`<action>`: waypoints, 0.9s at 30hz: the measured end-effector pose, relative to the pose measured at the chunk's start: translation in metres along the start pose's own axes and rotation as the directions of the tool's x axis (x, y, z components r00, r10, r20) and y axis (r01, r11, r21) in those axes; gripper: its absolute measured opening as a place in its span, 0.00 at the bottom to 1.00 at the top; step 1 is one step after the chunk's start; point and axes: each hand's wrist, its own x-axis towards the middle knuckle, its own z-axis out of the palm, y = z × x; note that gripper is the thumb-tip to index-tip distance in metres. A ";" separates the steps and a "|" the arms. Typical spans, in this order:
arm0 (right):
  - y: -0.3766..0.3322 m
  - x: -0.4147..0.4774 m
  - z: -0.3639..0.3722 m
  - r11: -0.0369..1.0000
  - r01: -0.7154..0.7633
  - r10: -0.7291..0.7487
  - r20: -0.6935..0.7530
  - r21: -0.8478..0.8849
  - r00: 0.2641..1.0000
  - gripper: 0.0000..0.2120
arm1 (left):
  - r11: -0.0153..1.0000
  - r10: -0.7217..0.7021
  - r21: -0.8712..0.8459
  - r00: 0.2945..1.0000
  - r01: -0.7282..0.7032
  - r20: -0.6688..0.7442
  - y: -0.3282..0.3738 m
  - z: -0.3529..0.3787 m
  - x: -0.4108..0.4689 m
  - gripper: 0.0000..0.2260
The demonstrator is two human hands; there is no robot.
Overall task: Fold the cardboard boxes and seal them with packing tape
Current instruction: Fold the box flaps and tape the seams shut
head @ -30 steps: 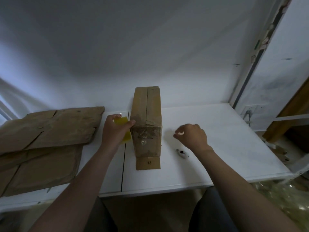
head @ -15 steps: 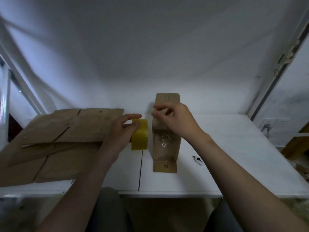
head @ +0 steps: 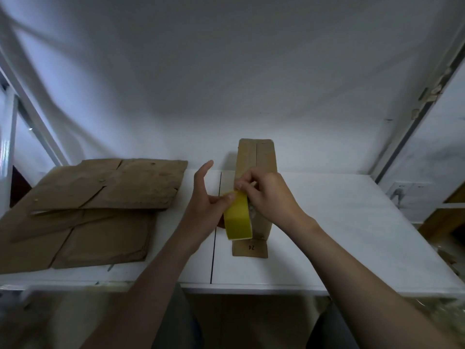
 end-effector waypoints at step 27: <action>0.019 -0.020 0.003 0.979 0.052 -0.096 -0.220 -0.195 0.971 0.06 | 0.882 0.307 0.422 0.936 -0.210 -0.174 -0.022 0.013 0.012 0.05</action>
